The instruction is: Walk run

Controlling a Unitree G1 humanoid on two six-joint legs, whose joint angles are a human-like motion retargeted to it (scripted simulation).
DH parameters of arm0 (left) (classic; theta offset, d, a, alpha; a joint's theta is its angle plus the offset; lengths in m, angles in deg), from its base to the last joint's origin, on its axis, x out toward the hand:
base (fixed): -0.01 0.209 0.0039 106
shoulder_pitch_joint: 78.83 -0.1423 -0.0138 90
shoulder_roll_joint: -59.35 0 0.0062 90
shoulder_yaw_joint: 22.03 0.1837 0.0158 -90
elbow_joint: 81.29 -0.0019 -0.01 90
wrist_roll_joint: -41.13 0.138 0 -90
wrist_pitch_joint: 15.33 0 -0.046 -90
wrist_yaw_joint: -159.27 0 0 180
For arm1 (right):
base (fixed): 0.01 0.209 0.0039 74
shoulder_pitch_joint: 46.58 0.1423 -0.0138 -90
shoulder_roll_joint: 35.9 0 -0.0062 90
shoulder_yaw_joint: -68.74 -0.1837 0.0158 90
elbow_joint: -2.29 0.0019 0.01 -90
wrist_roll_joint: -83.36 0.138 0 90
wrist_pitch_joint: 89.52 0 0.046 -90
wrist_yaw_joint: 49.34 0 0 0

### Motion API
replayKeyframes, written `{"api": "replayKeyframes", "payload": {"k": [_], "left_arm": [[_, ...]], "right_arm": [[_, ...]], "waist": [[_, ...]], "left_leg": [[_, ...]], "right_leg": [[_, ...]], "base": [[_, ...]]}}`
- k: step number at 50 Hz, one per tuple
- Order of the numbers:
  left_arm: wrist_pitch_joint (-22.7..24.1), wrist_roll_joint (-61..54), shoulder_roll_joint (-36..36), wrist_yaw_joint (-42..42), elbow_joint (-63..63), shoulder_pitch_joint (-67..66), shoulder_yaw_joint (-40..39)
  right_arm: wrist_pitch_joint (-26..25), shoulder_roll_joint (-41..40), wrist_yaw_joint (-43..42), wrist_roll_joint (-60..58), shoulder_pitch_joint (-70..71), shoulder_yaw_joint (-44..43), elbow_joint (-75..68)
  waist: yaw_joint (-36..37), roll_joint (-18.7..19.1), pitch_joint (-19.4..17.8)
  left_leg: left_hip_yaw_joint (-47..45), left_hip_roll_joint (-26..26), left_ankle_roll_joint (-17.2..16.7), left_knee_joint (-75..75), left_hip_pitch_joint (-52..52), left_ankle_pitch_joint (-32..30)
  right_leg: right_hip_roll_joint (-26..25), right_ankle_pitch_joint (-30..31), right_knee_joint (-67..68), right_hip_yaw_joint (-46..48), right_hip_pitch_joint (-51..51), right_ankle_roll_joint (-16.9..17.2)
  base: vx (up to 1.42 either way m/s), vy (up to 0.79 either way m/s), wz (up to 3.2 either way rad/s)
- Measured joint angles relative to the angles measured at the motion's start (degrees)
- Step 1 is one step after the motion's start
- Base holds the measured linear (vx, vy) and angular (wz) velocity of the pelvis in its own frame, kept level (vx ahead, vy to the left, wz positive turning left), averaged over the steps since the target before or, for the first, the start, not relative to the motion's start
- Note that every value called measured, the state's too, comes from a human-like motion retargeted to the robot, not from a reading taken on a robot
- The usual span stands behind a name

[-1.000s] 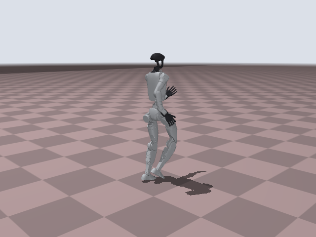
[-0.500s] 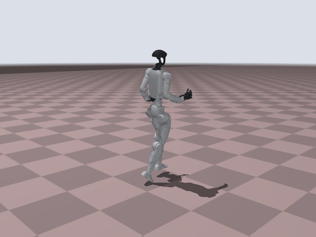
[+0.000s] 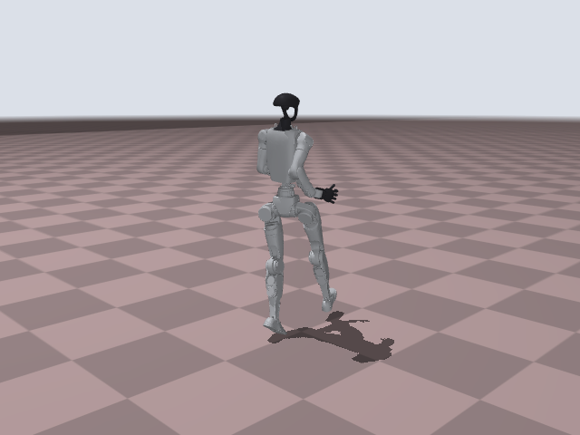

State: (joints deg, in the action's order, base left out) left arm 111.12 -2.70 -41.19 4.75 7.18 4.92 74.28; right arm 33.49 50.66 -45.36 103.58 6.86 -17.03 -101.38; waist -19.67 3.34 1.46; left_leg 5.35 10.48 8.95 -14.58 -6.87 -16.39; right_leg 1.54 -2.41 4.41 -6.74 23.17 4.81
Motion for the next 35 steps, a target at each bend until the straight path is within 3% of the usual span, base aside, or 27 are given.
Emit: {"api": "replayKeyframes", "payload": {"k": [3,5,7,8,10,12,14,17,20,25,27,28,30,32,35], "left_arm": [[-1.2,2.4,5.4,1.0,-0.3,1.1,2.6],[-2.1,4.1,8.3,2.0,-1.6,2.2,3.3],[-3.4,6.9,9.0,5.5,-4.1,0.2,1.5],[-3.9,9.2,7.7,9.1,-6.6,-0.1,0.5],[-4.0,14.9,2.3,14.4,-14.3,-1.6,-4.1],[-3.3,16.7,-4.0,13.1,-18.6,-6.5,-5.7],[-2.9,15.1,-6.7,12.8,-19.5,-11.0,-5.2],[-2.0,14.1,-6.9,11.6,-19.6,-16.5,-6.0],[-1.7,13.7,-3.8,10.0,-18.5,-19.2,-7.8],[-2.8,14.7,2.4,8.8,-15.5,-17.7,-10.2],[-2.8,15.2,3.9,7.8,-15.7,-15.0,-11.0],[-2.9,15.5,3.9,7.4,-16.2,-13.2,-11.1],[-3.3,15.4,2.0,6.7,-18.2,-9.8,-10.9],[-3.0,14.0,-1.9,5.4,-21.1,-7.1,-9.9],[-1.4,9.8,-6.9,3.1,-23.8,-3.4,-9.3]], "right_arm": [[-0.4,-0.8,-2.4,-2.9,-1.3,-0.8,0.7],[-0.7,-0.9,-4.2,-3.6,-0.4,0.0,0.5],[-0.7,-0.8,-4.7,-2.3,1.1,4.1,-1.2],[-0.8,-2.0,-4.5,-0.3,3.8,5.4,-3.3],[-6.6,-4.4,5.5,6.9,12.7,1.6,-10.2],[-8.3,-5.6,10.7,10.9,16.0,6.3,-10.5],[-5.7,-6.5,11.0,13.5,19.2,8.8,-8.7],[-3.9,-5.3,10.6,10.9,23.2,9.8,-5.4],[-5.8,-2.5,11.8,3.2,26.3,10.7,-0.6],[-7.7,1.9,10.8,-4.9,28.1,11.6,7.4],[-8.0,1.7,9.5,-5.9,27.0,10.9,8.2],[-8.3,1.0,8.9,-6.0,26.3,10.1,7.7],[-9.3,-1.0,8.1,-5.0,24.9,8.8,5.3],[-9.5,-3.9,8.6,-3.2,23.3,8.1,1.4],[-7.5,-6.8,7.9,-1.3,20.3,11.1,-2.9]], "waist": [[-1.3,-3.6,-0.6],[-3.5,-7.6,-0.2],[-0.9,-6.8,2.0],[-1.5,-4.2,1.8],[-1.6,-1.6,1.9],[2.1,-2.9,3.3],[5.1,-3.9,3.2],[8.3,-4.8,2.8],[10.8,-4.0,1.2],[16.5,-3.7,-1.5],[18.2,-4.8,-1.5],[19.5,-5.6,-1.4],[23.4,-8.7,-1.4],[23.1,-9.8,-0.9],[18.1,-5.2,-1.5]], "left_leg": [[0.0,0.9,1.8,-5.3,-5.5,-3.4],[-2.0,1.4,1.7,-14.9,-6.3,-5.3],[-9.3,-2.6,1.0,-28.6,-1.1,-6.1],[-11.3,-9.3,2.5,-39.8,4.2,-2.6],[-9.7,-12.4,2.9,-51.7,12.5,5.4],[-14.8,-6.2,1.6,-49.4,15.7,7.8],[-18.5,-3.7,0.6,-45.5,19.9,13.3],[-21.8,-4.4,-0.6,-35.6,25.3,19.3],[-23.7,-5.4,-0.9,-22.1,28.9,22.6],[-35.1,-8.2,-2.3,-2.1,33.0,25.0],[-43.6,-7.8,-0.7,2.7,32.1,25.1],[-46.9,-7.5,2.7,4.1,31.5,23.2],[-50.5,-8.4,6.0,3.9,27.7,21.1],[-46.5,-8.4,6.0,1.9,25.5,24.6],[-37.5,-14.1,6.0,-4.9,24.9,27.4]], "right_leg": [[3.8,1.2,0.3,-1.7,-1.6,4.0],[7.4,16.1,5.0,-0.9,-3.5,5.9],[3.9,5.5,13.9,2.9,-1.7,-2.1],[2.7,1.9,18.1,5.3,-1.1,-1.7],[3.9,-1.3,19.7,11.8,-2.6,-2.0],[3.6,-1.5,17.4,8.0,-5.5,-3.4],[4.6,0.5,13.7,8.1,-8.9,-3.9],[6.3,5.9,5.6,15.6,-14.8,-2.9],[3.7,7.8,0.5,21.1,-20.4,-2.3],[-0.8,2.6,-2.6,28.7,-27.3,-3.2],[-1.9,0.7,-2.2,30.6,-29.4,-2.8],[-1.8,0.5,-1.4,31.8,-30.4,-2.1],[-0.6,3.1,1.0,31.4,-33.4,-0.9],[0.1,14.5,6.6,32.6,-34.9,-0.8],[-1.2,31.4,23.4,29.4,-30.3,-9.6]], "base": [[1.21,-0.54,1.79],[1.22,-0.71,1.83],[1.22,-0.82,1.06],[0.94,-0.48,2.27],[0.84,-0.14,1.81],[0.89,0.07,-0.82],[0.7,0.19,0.03],[0.62,0.12,1.36],[0.57,0.01,1.58],[0.44,-0.08,1.22],[0.62,-0.17,1.27],[0.77,-0.2,0.91],[1.07,-0.36,0.29],[1.26,-0.31,0.78],[1.02,0.29,1.78]]}}
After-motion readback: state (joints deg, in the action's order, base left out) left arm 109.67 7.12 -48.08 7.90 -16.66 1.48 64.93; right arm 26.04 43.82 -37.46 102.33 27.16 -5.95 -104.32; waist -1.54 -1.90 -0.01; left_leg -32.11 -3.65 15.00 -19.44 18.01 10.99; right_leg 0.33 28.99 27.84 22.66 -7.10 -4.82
